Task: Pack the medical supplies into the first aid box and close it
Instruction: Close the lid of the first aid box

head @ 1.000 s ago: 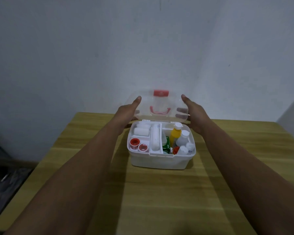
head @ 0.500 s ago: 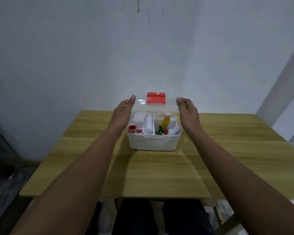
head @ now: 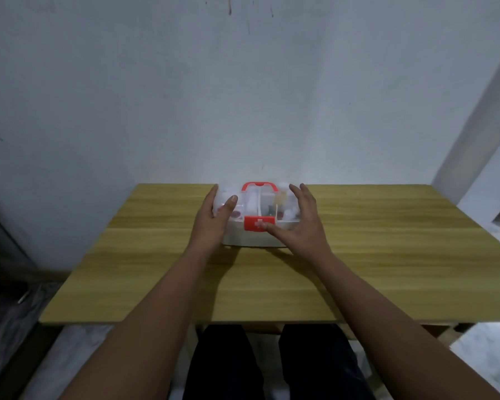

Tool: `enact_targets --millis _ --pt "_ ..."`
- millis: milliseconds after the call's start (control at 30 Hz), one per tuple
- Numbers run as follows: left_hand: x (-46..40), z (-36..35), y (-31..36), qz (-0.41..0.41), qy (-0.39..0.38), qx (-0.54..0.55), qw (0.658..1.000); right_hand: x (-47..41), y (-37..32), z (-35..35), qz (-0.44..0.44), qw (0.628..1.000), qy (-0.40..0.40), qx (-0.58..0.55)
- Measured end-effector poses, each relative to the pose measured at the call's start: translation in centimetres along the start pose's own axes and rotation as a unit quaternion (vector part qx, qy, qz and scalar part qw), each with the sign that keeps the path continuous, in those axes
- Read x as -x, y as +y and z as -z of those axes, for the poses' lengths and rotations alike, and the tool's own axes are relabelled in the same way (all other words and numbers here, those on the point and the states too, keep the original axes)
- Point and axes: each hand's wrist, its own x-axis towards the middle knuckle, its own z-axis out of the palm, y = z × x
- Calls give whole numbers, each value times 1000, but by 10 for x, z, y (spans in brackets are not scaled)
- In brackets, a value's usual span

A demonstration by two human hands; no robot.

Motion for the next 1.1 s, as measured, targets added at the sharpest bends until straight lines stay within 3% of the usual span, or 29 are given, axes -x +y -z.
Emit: enact_targets --millis 300,700,1100 --pt "-30 -21 -2 24 -11 63 998 -27 22 -23 -145 961 80 -222" --pt "-121 -63 0 27 -24 20 999 -111 65 -29 -164 958 92 -218" --pt "-132 -68 12 35 -26 -26 999 -126 61 -19 -183 964 59 -186"
